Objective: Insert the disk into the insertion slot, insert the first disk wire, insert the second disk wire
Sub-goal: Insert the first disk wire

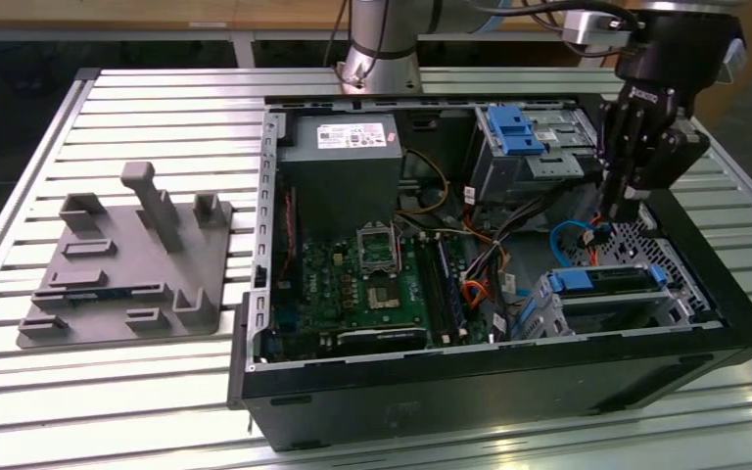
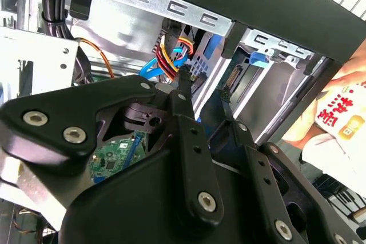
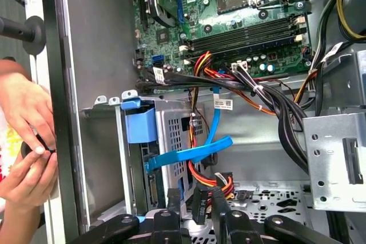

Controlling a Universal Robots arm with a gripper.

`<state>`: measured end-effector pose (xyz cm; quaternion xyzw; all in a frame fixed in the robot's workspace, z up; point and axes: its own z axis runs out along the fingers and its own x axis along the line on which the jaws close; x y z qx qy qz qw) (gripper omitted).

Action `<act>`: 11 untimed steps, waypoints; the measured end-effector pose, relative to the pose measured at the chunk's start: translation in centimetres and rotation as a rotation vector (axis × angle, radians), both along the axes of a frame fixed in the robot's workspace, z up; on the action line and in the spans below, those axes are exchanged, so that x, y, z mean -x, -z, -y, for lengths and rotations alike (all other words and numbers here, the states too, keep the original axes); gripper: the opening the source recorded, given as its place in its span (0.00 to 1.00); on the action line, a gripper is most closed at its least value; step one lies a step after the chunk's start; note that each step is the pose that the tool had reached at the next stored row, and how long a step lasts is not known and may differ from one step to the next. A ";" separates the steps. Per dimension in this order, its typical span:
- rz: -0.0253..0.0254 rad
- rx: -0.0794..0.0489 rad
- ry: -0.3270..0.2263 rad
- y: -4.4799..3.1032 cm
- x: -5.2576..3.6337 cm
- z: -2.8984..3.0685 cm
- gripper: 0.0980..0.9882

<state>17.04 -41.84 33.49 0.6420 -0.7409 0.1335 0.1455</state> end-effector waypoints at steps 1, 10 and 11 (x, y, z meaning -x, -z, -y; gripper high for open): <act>0.0000 0.002 0.000 0.02 0.00 -0.06 0.27; -0.0010 0.021 0.000 0.32 -0.04 -0.61 0.19; -0.0014 0.025 0.000 0.35 -0.04 -0.69 0.19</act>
